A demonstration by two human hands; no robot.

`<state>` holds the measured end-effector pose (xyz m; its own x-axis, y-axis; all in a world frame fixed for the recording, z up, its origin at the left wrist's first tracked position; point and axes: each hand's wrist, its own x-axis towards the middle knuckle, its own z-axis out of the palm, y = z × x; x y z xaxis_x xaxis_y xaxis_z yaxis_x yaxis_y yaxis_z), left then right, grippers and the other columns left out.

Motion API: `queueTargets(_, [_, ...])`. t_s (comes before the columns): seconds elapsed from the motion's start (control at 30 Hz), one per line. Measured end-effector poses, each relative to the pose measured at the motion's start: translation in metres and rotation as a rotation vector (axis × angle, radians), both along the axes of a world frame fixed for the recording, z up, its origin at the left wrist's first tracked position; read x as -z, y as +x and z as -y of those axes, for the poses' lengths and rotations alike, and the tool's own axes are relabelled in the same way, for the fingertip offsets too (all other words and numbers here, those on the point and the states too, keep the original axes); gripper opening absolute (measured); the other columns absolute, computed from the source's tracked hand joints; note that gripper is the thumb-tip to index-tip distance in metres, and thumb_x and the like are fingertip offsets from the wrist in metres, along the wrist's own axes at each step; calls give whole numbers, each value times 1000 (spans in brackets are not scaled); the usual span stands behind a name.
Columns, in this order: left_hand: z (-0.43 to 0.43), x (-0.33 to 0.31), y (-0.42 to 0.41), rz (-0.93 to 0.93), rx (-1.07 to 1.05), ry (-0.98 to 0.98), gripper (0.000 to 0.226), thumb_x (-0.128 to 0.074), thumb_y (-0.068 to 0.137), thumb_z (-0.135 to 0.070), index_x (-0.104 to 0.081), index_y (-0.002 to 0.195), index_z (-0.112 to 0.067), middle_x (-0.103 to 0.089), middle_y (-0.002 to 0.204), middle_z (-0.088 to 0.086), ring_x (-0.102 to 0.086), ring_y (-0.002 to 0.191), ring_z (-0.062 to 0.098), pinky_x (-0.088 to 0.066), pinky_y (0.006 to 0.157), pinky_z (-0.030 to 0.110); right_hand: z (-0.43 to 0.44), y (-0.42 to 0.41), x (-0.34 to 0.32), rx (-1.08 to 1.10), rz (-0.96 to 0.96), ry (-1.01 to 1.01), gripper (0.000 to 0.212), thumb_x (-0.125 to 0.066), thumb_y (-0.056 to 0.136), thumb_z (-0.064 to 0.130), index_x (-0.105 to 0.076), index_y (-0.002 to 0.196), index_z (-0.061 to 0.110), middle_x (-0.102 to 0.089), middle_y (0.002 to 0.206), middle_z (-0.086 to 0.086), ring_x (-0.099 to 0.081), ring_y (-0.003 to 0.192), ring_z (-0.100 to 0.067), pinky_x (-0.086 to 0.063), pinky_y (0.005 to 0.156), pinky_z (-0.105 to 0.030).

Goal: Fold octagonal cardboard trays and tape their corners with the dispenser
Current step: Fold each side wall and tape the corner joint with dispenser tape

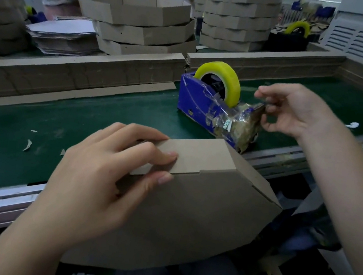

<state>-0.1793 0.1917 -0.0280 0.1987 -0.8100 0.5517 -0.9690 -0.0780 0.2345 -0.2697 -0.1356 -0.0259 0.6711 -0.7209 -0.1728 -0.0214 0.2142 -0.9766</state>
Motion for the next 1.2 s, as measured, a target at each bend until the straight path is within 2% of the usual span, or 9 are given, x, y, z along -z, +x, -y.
queueTargets(0.13, [1, 1, 2, -7, -3, -7, 27, -52, 92, -37, -71, 95, -18, -63, 114, -5, -62, 101, 25, -50, 77, 43, -8, -1, 19, 86, 242, 26, 35, -57, 82, 9, -63, 49, 17, -55, 60, 7, -41, 58, -5, -37, 71, -31])
queueTargets(0.3, [3, 1, 3, -20, 7, -11, 26, -53, 93, -36, -71, 96, -18, -63, 114, -6, -62, 102, 23, -49, 78, 43, -7, -2, 35, 164, 441, 112, 41, -50, 79, 1, -52, 43, 19, -49, 51, 4, -49, 53, -8, -41, 67, -31])
queueTargets(0.67, [3, 1, 2, -18, 4, -10, 27, -52, 92, -37, -71, 95, -18, -63, 113, -6, -62, 103, 23, -50, 78, 44, -4, -5, 50, 193, 519, 200, 42, -41, 80, -4, -44, 44, 17, -40, 49, 1, -43, 53, -11, -49, 73, -32])
queueTargets(0.77, [3, 1, 2, -19, -1, -13, 27, -53, 92, -37, -71, 95, -18, -64, 113, -6, -62, 102, 24, -50, 77, 44, -3, -9, 57, 178, 394, -8, 49, -45, 83, -7, -54, 41, 16, -48, 51, 1, -52, 54, -10, -50, 70, -30])
queueTargets(0.83, [3, 1, 1, -20, -3, -10, 27, -53, 92, -37, -71, 95, -18, -64, 114, -6, -62, 102, 23, -50, 77, 44, 2, -16, 61, 165, 143, -349, 43, -58, 86, 0, -64, 48, 19, -56, 65, 0, -57, 66, -11, -48, 72, -29])
queueTargets(0.93, [3, 0, 1, -15, -6, -5, 28, -52, 92, -38, -72, 95, -18, -64, 114, -6, -62, 102, 23, -50, 77, 43, 10, -24, 57, 224, -237, -808, 23, -72, 84, 21, -68, 62, 24, -51, 81, -1, -51, 76, -12, -40, 71, -27])
queueTargets(1.03, [2, -1, 1, -10, -2, -6, 28, -52, 91, -38, -72, 95, -18, -64, 113, -6, -63, 100, 23, -50, 77, 43, 7, -32, 48, 309, -438, -943, 17, -74, 84, 23, -69, 70, 13, -48, 87, -5, -49, 81, -18, -38, 73, -31])
queueTargets(1.1, [1, -1, -1, -13, -4, -8, 28, -52, 91, -38, -72, 95, -19, -64, 114, -6, -63, 100, 23, -50, 76, 44, -8, -40, 40, 360, -372, -942, 17, -73, 85, 25, -72, 78, 9, -51, 91, -13, -48, 82, -19, -39, 73, -31])
queueTargets(1.2, [3, -1, -2, -7, 0, -13, 26, -52, 91, -38, -71, 94, -20, -64, 115, -7, -63, 100, 22, -51, 75, 44, -60, -50, 20, 386, -19, -884, 11, -71, 85, 24, -74, 81, 14, -62, 82, -10, -52, 73, -17, -41, 64, -20])
